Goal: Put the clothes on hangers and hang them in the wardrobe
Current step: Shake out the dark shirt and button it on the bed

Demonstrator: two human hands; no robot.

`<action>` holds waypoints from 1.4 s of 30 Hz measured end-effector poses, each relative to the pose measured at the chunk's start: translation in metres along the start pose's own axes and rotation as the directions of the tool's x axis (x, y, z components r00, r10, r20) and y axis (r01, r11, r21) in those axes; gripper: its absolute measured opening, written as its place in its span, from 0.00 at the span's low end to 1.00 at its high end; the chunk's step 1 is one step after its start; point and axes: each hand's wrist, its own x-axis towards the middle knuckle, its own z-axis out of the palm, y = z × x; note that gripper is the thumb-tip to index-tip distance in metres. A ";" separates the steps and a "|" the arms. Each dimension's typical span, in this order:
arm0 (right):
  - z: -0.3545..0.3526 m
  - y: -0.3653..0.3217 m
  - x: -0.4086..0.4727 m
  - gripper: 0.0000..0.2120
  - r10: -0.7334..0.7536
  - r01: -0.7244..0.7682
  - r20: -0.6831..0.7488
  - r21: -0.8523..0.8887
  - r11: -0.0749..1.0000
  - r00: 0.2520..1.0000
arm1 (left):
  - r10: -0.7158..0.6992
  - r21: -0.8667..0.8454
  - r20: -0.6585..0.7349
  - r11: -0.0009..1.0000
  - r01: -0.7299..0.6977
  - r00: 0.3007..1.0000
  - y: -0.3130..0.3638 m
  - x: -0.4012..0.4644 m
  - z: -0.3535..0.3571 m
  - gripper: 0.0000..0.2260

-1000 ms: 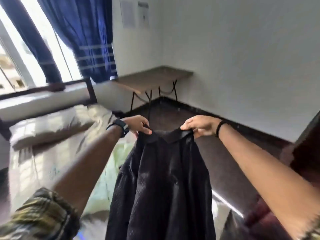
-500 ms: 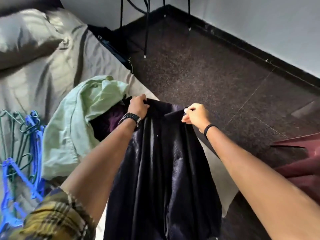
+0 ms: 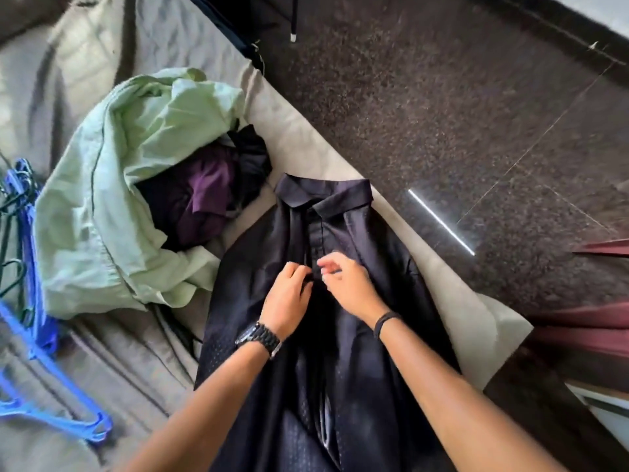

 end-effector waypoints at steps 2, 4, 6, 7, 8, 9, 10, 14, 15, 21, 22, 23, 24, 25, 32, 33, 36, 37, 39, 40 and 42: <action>0.016 0.010 -0.016 0.14 -0.005 0.007 0.037 -0.065 0.998 0.999 | -0.074 -0.017 -0.005 0.997 0.074 0.997 -0.011 -0.010 0.008 0.13; 0.030 0.023 -0.024 0.14 0.026 -0.019 0.054 -0.120 0.993 0.998 | -0.137 -0.097 -0.025 0.986 0.134 0.990 -0.016 -0.013 0.010 0.15; 0.042 0.034 -0.027 0.13 0.077 -0.078 -0.016 -0.113 0.991 0.997 | -0.179 -0.189 -0.029 0.967 0.171 0.983 -0.021 -0.012 0.010 0.14; 0.046 0.038 -0.026 0.12 0.104 -0.110 -0.073 -0.084 0.990 0.992 | -0.184 -0.208 -0.022 0.962 0.175 0.983 -0.025 -0.010 0.011 0.13; 0.049 0.040 -0.023 0.12 0.123 -0.131 -0.127 -0.059 0.990 0.984 | -0.188 -0.219 -0.011 0.959 0.181 0.982 -0.029 -0.008 0.012 0.13; 0.052 0.042 -0.020 0.12 0.128 -0.137 -0.170 -0.042 0.990 0.977 | -0.200 -0.230 0.003 0.953 0.195 0.980 -0.033 -0.006 0.013 0.12; 0.055 0.042 -0.017 0.13 0.129 -0.139 -0.202 -0.038 0.989 0.971 | -0.213 -0.248 0.017 0.945 0.211 0.977 -0.035 -0.004 0.014 0.12; 0.070 0.046 -0.005 0.16 0.080 -0.124 -0.301 -0.129 0.984 0.950 | -0.115 -0.237 0.042 0.964 0.122 0.992 -0.053 0.001 0.021 0.09; 0.073 0.047 -0.003 0.15 0.049 -0.111 -0.330 -0.171 0.979 0.943 | -0.090 -0.244 0.042 0.965 0.098 0.995 -0.058 0.000 0.024 0.08; 0.083 0.058 0.005 0.04 -0.090 -0.017 -0.537 -0.192 0.981 0.839 | -0.019 -0.349 -0.068 0.937 -0.006 0.997 -0.074 0.006 0.039 0.06; 0.083 0.060 0.006 0.04 -0.093 0.005 -0.569 -0.154 0.988 0.817 | -0.008 -0.364 -0.083 0.931 -0.023 0.997 -0.077 0.008 0.041 0.05; 0.083 0.063 0.006 0.03 -0.096 0.025 -0.588 -0.128 0.991 0.803 | -0.003 -0.379 -0.094 0.925 -0.033 0.996 -0.079 0.009 0.042 0.05; 0.083 0.063 0.004 0.03 -0.096 0.040 -0.603 -0.105 0.994 0.792 | 0.010 -0.390 -0.099 0.920 -0.048 0.995 -0.080 0.009 0.041 0.04; 0.083 0.063 0.002 0.02 -0.082 0.049 -0.610 -0.070 0.996 0.788 | 0.017 -0.404 -0.096 0.913 -0.054 0.995 -0.081 0.009 0.042 0.03; 0.084 0.051 -0.019 0.08 0.072 0.043 -0.586 0.181 0.983 0.807 | -0.062 -0.683 0.074 0.724 0.096 0.995 -0.065 0.006 0.019 0.04; 0.084 0.048 -0.021 0.07 0.076 0.010 -0.587 0.141 0.990 0.806 | -0.073 -0.720 0.094 0.684 0.118 0.993 -0.060 0.004 0.016 0.05; 0.087 0.038 -0.024 0.08 0.082 -0.071 -0.583 0.041 0.997 0.808 | -0.134 -0.756 0.066 0.640 0.137 0.989 -0.045 -0.006 0.013 0.04; 0.087 0.037 -0.024 0.08 0.097 -0.086 -0.589 0.046 0.995 0.802 | -0.167 -0.773 0.053 0.618 0.146 0.985 -0.041 -0.009 0.014 0.04; 0.085 0.037 -0.023 0.08 0.179 -0.085 -0.607 0.181 0.980 0.774 | -0.219 -0.837 0.087 0.513 0.191 0.972 -0.033 -0.015 0.016 0.04; 0.083 0.038 -0.024 0.09 0.236 -0.041 -0.591 0.323 0.946 0.771 | -0.225 -0.868 0.130 0.445 0.221 0.966 -0.031 -0.017 0.017 0.04; 0.080 0.041 -0.029 0.08 0.294 0.111 -0.521 0.612 0.783 0.801 | -0.196 -0.889 0.199 0.377 0.261 0.960 -0.031 -0.020 0.023 0.05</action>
